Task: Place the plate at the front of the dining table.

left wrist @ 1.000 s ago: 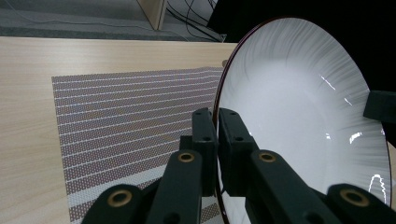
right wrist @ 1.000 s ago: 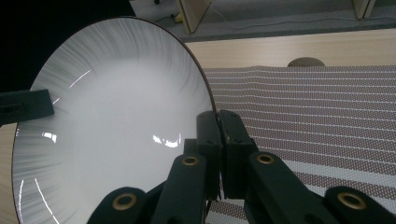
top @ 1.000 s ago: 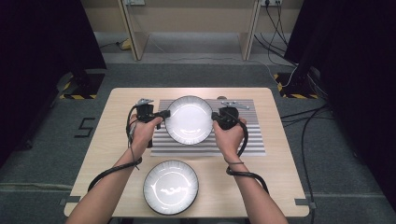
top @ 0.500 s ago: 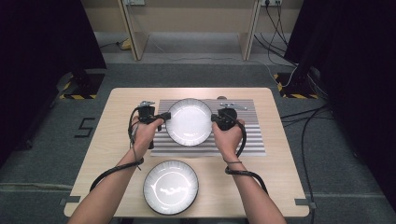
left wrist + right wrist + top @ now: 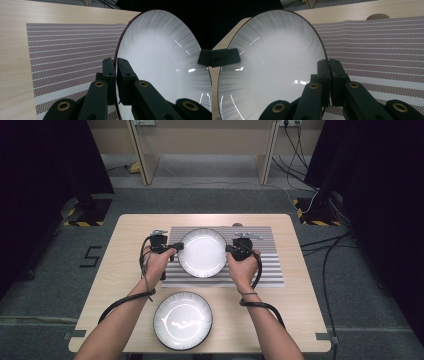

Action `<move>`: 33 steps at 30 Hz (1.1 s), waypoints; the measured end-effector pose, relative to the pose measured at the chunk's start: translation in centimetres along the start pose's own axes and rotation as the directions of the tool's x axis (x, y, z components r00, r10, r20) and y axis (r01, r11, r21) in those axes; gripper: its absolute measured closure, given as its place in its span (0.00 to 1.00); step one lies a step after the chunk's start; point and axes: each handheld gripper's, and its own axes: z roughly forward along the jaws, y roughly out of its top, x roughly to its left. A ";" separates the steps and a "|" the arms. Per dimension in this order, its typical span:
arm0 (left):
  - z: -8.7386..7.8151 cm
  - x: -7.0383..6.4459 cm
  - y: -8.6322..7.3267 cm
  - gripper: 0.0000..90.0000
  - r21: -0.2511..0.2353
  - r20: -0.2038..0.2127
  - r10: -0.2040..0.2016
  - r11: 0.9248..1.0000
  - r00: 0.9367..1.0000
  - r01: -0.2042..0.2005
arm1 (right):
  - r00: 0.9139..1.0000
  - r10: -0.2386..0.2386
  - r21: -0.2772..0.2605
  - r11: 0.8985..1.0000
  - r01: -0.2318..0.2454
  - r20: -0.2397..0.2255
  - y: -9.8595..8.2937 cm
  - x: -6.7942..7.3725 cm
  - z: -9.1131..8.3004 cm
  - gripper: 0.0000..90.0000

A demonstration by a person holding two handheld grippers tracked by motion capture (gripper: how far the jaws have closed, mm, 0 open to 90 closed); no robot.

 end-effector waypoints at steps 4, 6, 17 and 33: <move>0.4 0.2 -0.2 0.94 0.010 0.000 -0.002 1.000 1.000 0.002 | 1.000 0.010 0.014 1.000 -0.010 0.004 -0.3 -0.3 0.5 0.98; 0.7 0.3 -0.3 0.94 0.015 -0.003 -0.008 1.000 1.000 0.008 | 1.000 0.009 0.017 1.000 -0.009 0.007 -0.4 -0.3 0.7 0.98; 1.8 0.9 -0.9 0.94 0.040 -0.018 -0.025 0.999 1.000 0.026 | 1.000 0.024 0.050 0.998 -0.025 0.018 -0.8 -0.6 1.9 0.98; 3.3 1.4 -1.3 0.92 0.044 -0.044 -0.045 0.998 0.998 0.047 | 0.999 0.042 0.071 0.997 -0.043 0.024 -1.1 -1.2 3.2 0.97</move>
